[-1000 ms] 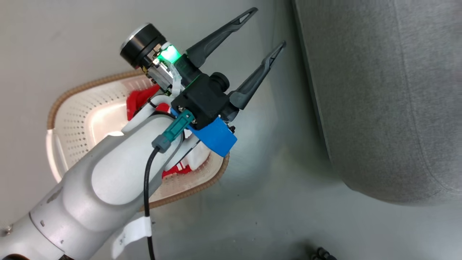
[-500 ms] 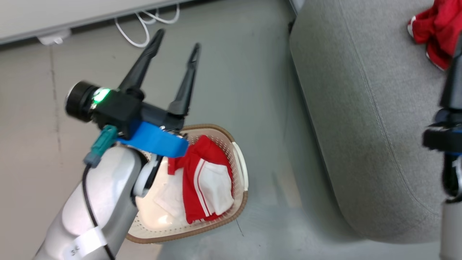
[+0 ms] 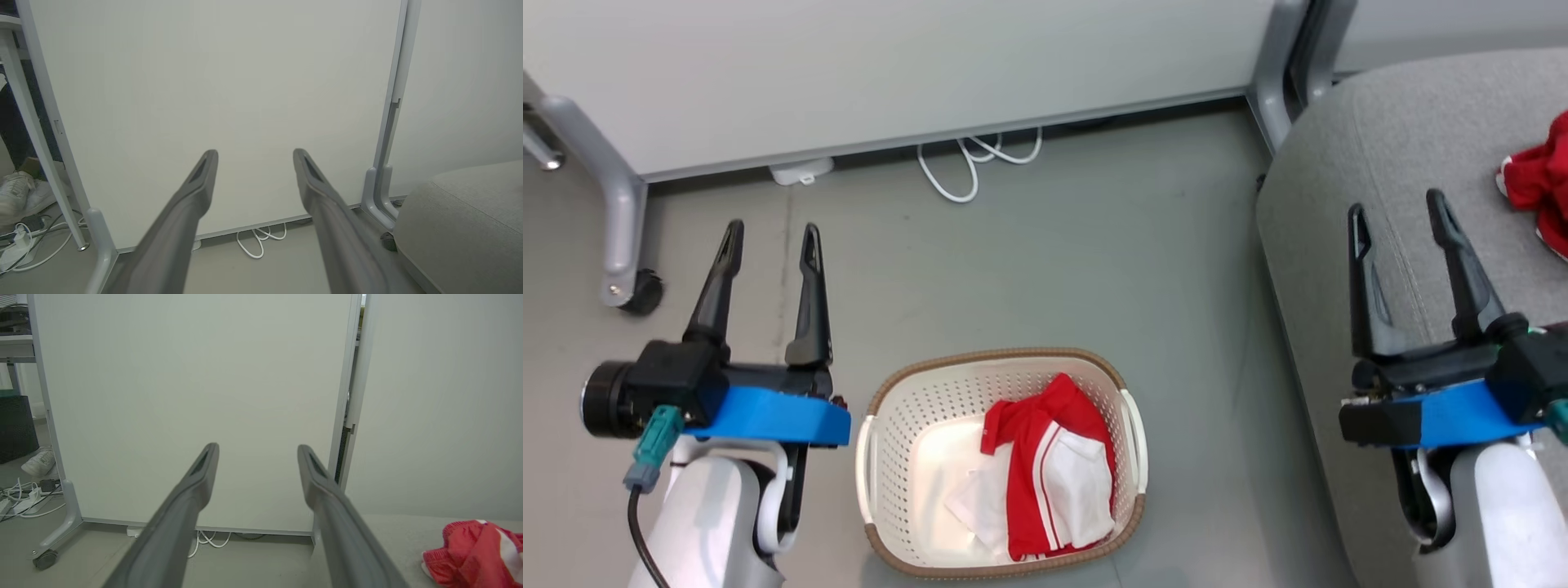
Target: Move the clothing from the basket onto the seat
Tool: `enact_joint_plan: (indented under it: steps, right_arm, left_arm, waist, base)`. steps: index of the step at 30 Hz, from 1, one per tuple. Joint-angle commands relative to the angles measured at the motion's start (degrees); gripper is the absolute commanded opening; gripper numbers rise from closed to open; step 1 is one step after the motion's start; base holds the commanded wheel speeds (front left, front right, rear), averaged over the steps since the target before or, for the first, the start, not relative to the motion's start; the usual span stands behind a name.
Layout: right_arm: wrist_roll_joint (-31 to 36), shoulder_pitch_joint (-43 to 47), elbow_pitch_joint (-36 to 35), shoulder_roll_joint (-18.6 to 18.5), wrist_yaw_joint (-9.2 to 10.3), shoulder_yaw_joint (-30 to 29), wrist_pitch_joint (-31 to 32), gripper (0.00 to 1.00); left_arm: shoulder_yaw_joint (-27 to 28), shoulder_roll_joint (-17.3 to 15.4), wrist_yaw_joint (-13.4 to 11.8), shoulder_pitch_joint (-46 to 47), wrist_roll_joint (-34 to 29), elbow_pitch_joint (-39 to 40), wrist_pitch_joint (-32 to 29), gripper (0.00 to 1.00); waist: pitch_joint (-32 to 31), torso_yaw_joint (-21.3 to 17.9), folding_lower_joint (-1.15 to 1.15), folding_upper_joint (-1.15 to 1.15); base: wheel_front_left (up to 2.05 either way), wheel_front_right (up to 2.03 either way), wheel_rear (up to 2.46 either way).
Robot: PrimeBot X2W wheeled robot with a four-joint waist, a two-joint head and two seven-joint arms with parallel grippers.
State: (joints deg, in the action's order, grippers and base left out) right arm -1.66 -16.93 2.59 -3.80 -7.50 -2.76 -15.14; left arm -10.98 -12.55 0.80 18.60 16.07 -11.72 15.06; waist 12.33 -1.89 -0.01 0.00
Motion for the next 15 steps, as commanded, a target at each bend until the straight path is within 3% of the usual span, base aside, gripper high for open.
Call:
enact_joint_plan:
  steps: [1,15]
  right_arm:
    - [-0.3,1.9,0.5,0.2,0.01,0.1,0.0,1.0]
    - [-2.0,9.1,3.0,0.9,0.01,1.1,0.0,1.0]
  left_arm:
    - [1.3,0.7,0.6,-1.5,-0.9,-0.1,0.2,1.0]
    - [9.1,7.5,4.8,-9.1,-7.4,0.1,0.2,1.0]
  waist:
    - [-1.8,1.6,0.01,0.0]
    - [-4.8,4.1,0.01,0.0]
  base:
    - [0.0,0.0,0.0]
    - [0.0,0.0,0.0]
